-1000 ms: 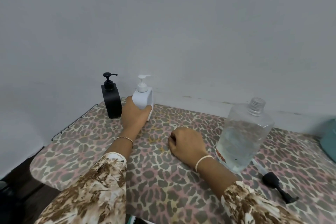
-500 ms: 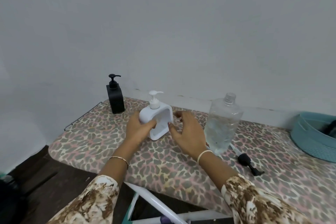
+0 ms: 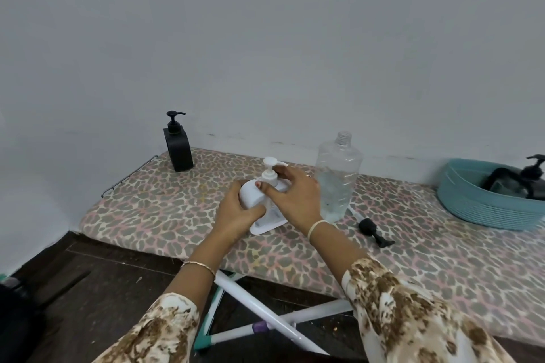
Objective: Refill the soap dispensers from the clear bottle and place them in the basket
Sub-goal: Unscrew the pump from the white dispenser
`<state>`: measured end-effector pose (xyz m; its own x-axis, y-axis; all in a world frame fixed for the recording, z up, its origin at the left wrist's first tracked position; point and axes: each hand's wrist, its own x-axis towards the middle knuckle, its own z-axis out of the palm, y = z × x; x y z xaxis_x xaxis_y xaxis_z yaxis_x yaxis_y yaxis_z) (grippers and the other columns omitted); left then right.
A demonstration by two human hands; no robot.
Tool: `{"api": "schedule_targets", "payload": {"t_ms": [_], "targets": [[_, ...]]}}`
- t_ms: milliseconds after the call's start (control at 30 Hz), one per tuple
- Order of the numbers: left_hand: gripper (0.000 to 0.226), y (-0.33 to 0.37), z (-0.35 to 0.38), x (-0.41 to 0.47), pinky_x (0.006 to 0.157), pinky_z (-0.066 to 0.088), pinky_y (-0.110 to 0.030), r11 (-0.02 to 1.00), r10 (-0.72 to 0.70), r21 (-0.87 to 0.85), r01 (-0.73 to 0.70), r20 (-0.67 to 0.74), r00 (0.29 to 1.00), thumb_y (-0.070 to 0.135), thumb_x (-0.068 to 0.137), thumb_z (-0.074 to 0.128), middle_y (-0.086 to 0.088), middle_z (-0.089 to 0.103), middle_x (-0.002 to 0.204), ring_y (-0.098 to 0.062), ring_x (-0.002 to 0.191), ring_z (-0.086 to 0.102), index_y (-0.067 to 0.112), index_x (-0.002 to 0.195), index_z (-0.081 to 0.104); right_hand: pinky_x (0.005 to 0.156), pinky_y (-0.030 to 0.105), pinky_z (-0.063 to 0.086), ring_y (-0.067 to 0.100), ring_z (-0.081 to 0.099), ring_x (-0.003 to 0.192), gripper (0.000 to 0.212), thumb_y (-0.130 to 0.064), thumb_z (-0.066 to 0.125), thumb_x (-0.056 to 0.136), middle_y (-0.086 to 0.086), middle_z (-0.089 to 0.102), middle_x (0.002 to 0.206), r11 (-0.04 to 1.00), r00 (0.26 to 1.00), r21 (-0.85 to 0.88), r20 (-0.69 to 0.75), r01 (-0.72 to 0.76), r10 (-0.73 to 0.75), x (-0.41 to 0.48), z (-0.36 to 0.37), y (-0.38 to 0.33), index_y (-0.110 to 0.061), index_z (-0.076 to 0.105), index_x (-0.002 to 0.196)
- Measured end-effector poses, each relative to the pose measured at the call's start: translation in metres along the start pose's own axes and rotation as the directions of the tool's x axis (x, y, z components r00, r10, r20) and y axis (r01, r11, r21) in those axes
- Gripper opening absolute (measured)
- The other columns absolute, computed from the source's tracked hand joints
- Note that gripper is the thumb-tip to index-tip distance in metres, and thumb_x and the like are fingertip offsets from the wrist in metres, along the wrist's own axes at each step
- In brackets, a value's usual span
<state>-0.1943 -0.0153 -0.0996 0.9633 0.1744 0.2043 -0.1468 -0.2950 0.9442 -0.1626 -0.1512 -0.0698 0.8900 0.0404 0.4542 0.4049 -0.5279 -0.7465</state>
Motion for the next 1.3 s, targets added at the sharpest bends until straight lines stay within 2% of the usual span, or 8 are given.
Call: {"api": "schedule_targets", "payload": {"t_ms": [133,267,433,600,733,900,1100,1300], "targets": [[0.065,0.0,0.006,-0.002,0.075,0.055,-0.028,0.994,0.106,-0.002,-0.106,0.008,0.994,0.029,0.064,0.084,0.006,0.061,0.111,-0.008,0.094,0.064,0.028,0.119,0.05,0.102,0.041,0.039,0.01,0.063,0.102,0.045,-0.057,0.074,0.068,-0.013,0.07,0.101,0.998,0.997,-0.004,-0.052,-0.059,0.058,0.0,-0.001,-0.004,-0.031,0.069,0.105],[0.059,-0.008,0.006,0.001,0.068,0.047,-0.013,0.981,0.183,0.055,-0.184,0.018,0.983,0.023,0.072,0.086,0.003,0.062,0.106,0.001,0.088,0.061,0.022,0.118,0.05,0.099,0.036,0.034,0.012,0.063,0.097,0.036,-0.052,0.074,0.073,-0.011,0.07,0.093,0.997,0.998,-0.063,-0.038,-0.053,0.05,0.003,-0.003,-0.011,-0.029,0.069,0.1],[0.067,-0.017,0.003,0.003,0.078,0.054,-0.031,0.985,0.172,0.008,-0.174,0.079,0.982,0.042,0.073,0.077,0.006,0.061,0.113,-0.009,0.095,0.063,0.025,0.128,0.044,0.094,0.046,0.043,0.012,0.065,0.09,0.026,-0.054,0.074,0.068,-0.013,0.069,0.085,0.999,0.998,0.006,0.048,-0.049,0.049,0.011,-0.002,-0.008,-0.038,0.062,0.085],[0.062,-0.02,0.002,0.006,0.084,0.053,-0.031,0.985,0.17,-0.028,-0.168,0.108,0.979,0.026,0.08,0.079,0.003,0.059,0.118,-0.011,0.102,0.062,0.025,0.131,0.043,0.085,0.045,0.049,0.011,0.066,0.083,0.024,-0.059,0.069,0.063,-0.013,0.069,0.076,0.998,0.994,0.036,0.096,-0.058,0.054,0.017,0.003,-0.004,-0.039,0.061,0.073],[0.059,-0.019,-0.003,0.009,0.085,0.054,-0.031,0.989,0.143,-0.057,-0.136,0.144,0.979,0.026,0.078,0.078,0.002,0.06,0.117,-0.013,0.103,0.062,0.025,0.128,0.046,0.078,0.019,0.046,0.007,0.062,0.088,0.027,-0.032,0.079,0.077,-0.007,0.07,0.092,0.991,0.974,0.11,0.221,-0.071,0.045,0.02,-0.009,-0.005,-0.017,0.073,0.099],[0.053,-0.02,-0.008,0.015,0.085,0.054,-0.029,0.99,0.133,-0.077,-0.121,0.174,0.976,0.018,0.077,0.08,0.004,0.061,0.112,-0.013,0.102,0.063,0.027,0.12,0.05,0.088,0.023,0.049,0.014,0.063,0.101,0.033,-0.018,0.078,0.08,0.005,0.07,0.106,0.959,0.929,0.24,0.366,-0.153,0.057,0.021,-0.022,-0.004,-0.006,0.07,0.11],[0.068,-0.038,0.007,0.001,0.09,0.054,-0.04,0.993,0.084,-0.09,-0.081,0.036,0.996,0.038,0.069,0.085,0.005,0.063,0.113,-0.012,0.104,0.063,0.028,0.125,0.048,0.092,0.037,0.044,0.004,0.059,0.089,0.053,-0.056,0.082,0.058,-0.024,0.059,0.087,0.995,0.995,0.043,0.049,-0.09,0.088,0.011,-0.007,-0.006,-0.033,0.052,0.095],[0.064,-0.04,0.01,0.001,0.09,0.053,-0.044,0.995,0.095,-0.036,-0.095,-0.007,0.995,0.034,0.069,0.086,0.01,0.063,0.109,-0.009,0.1,0.063,0.031,0.121,0.047,0.097,0.045,0.042,0.0,0.061,0.095,0.047,-0.036,0.075,0.062,-0.023,0.063,0.091,0.993,0.995,0.093,0.077,-0.077,0.07,0.012,-0.003,-0.003,-0.037,0.046,0.098]]}}
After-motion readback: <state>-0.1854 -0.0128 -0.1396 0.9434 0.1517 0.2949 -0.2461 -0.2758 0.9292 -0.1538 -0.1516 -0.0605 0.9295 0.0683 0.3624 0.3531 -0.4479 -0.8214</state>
